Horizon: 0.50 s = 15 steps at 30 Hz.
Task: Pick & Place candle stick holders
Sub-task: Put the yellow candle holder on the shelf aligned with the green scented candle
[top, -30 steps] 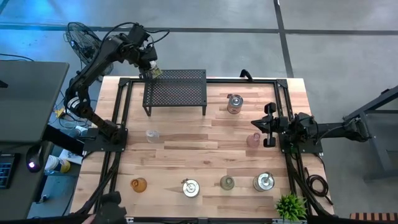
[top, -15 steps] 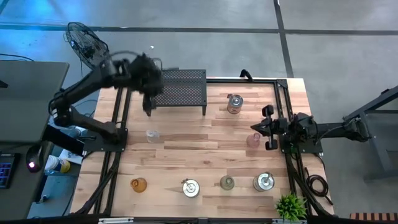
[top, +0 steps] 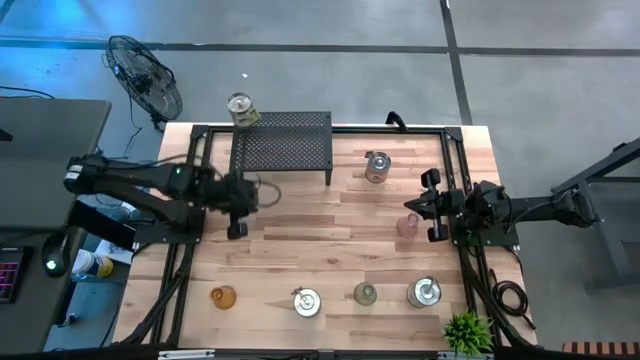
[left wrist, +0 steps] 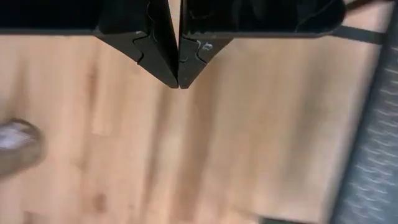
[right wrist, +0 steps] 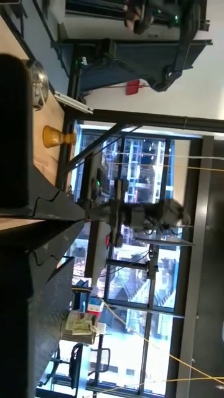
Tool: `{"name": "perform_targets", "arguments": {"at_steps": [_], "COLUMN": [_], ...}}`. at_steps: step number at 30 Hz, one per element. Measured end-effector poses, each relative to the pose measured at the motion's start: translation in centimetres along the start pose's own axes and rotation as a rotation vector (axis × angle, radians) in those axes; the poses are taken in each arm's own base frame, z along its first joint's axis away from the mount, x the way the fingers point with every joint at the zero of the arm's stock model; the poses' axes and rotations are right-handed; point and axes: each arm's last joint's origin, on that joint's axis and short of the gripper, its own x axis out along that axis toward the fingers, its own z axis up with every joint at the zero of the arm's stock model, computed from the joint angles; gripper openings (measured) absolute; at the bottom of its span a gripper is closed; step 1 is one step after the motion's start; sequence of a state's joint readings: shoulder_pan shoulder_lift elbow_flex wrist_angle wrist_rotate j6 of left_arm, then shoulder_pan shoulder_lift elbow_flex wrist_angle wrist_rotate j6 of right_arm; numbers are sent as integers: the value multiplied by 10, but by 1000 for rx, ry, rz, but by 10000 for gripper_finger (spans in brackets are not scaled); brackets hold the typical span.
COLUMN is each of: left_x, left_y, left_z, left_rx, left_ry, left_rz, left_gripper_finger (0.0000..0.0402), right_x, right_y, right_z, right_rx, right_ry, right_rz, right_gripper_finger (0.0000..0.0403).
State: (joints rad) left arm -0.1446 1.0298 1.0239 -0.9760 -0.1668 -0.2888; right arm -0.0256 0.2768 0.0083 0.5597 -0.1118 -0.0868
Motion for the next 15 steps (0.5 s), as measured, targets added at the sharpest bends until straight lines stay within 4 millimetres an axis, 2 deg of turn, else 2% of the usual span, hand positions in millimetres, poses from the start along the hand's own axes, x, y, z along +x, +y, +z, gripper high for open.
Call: {"name": "perform_targets", "arguments": {"at_steps": [7,15], "left_x": [-15,-15], "left_y": [-58,-116], "left_z": [-5,-8], "left_rx": [27,-16], "left_ry": [8,207], "left_rz": [-76,9], "left_gripper_finger": [1,1], "right_x": [0,0], "right_y": [-1,-1], "right_z": [0,-1], "right_rx": [35,22], "right_ry": [4,13], "right_rz": [-37,-52], "right_gripper_finger": [0,0]}}
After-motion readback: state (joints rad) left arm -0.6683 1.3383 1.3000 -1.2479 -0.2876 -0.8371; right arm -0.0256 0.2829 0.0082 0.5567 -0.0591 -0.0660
